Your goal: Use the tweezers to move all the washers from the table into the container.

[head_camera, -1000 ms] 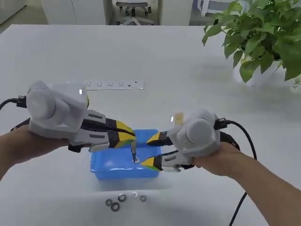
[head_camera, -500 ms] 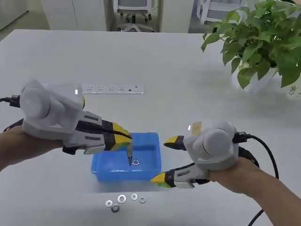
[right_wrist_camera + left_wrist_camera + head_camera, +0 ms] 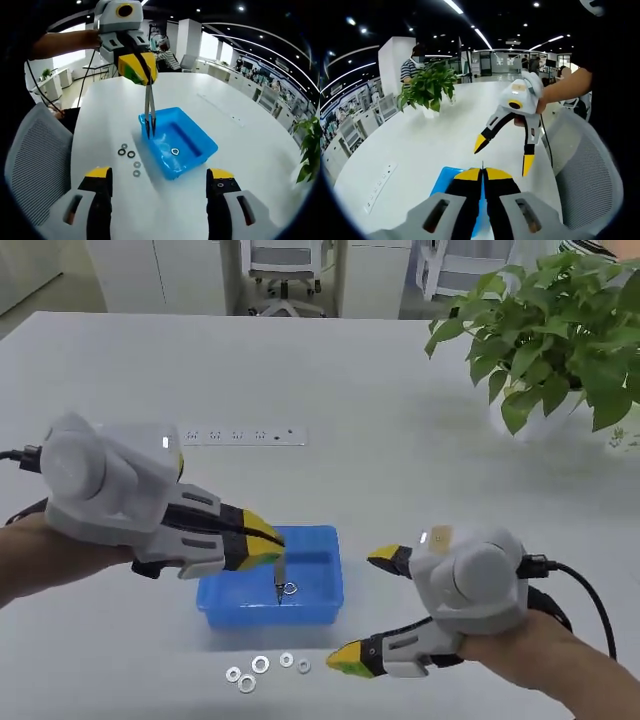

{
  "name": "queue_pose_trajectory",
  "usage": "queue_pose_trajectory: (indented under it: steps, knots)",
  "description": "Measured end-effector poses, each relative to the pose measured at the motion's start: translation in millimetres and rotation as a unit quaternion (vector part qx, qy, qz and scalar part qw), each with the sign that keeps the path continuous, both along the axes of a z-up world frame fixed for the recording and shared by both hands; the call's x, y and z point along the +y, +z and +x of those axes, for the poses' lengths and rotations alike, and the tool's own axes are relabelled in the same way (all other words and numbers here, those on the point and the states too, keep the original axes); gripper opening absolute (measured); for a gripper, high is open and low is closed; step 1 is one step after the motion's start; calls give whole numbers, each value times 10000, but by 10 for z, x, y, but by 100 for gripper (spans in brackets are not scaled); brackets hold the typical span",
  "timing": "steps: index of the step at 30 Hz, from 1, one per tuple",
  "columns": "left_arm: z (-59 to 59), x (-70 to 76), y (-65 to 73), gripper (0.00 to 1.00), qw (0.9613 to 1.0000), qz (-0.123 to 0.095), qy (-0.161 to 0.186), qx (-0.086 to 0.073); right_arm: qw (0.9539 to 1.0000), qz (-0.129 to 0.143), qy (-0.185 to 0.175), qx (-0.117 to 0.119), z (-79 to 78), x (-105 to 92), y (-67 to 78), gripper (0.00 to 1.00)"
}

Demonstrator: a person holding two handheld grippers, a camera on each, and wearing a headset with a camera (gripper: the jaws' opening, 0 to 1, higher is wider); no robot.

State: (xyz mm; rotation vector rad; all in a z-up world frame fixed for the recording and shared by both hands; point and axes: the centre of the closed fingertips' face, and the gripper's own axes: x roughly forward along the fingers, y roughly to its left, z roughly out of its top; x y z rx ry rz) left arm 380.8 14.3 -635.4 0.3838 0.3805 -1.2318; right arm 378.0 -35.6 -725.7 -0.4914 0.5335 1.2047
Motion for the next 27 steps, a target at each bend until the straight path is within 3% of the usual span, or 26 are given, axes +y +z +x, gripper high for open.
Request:
queue_pose_trajectory:
  steps: [10,27]
  knots:
    - [-111,-111,-48,5,9999,-1,-141,46,9999,53,-14,121,-97,-48,-38,88]
    - [-273,-313,-292,5,9990,57,-419,113,9996,126,-41,237,-199,-74,-97,95]
